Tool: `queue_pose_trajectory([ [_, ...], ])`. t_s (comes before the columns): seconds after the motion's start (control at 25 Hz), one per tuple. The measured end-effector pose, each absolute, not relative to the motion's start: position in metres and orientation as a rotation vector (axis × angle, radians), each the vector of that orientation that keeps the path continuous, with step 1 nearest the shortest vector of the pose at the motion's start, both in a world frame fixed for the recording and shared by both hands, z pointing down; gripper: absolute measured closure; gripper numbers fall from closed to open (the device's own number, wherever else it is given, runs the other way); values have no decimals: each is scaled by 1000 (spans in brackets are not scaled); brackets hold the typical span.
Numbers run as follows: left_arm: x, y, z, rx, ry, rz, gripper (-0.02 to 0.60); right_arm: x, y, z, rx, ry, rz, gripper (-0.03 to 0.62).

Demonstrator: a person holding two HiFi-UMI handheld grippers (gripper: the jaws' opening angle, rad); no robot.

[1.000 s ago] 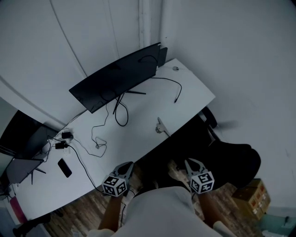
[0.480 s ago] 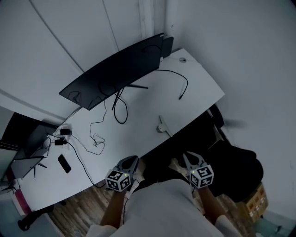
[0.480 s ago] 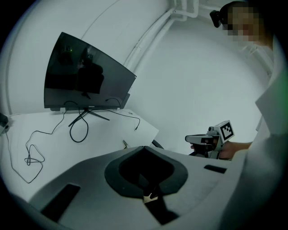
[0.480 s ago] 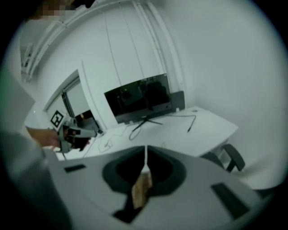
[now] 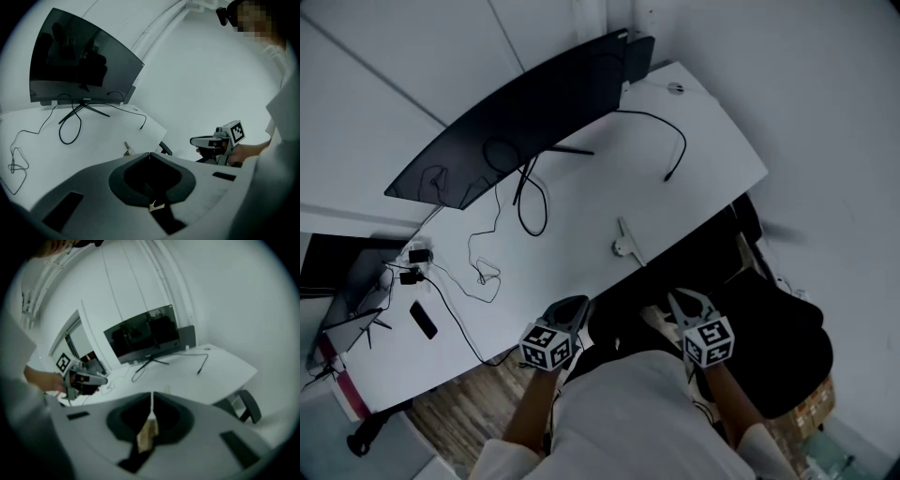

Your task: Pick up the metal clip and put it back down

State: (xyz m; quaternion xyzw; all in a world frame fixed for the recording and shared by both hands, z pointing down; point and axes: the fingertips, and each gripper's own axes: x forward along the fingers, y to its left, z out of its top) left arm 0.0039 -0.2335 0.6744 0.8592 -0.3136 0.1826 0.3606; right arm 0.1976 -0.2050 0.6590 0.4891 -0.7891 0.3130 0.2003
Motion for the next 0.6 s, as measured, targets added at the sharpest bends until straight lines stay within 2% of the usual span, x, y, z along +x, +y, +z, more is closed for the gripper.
queue_pose_trajectory([
  [0.6, 57, -286, 768, 1972, -781, 462, 535, 195, -228, 717, 1219, -2211, 968, 559],
])
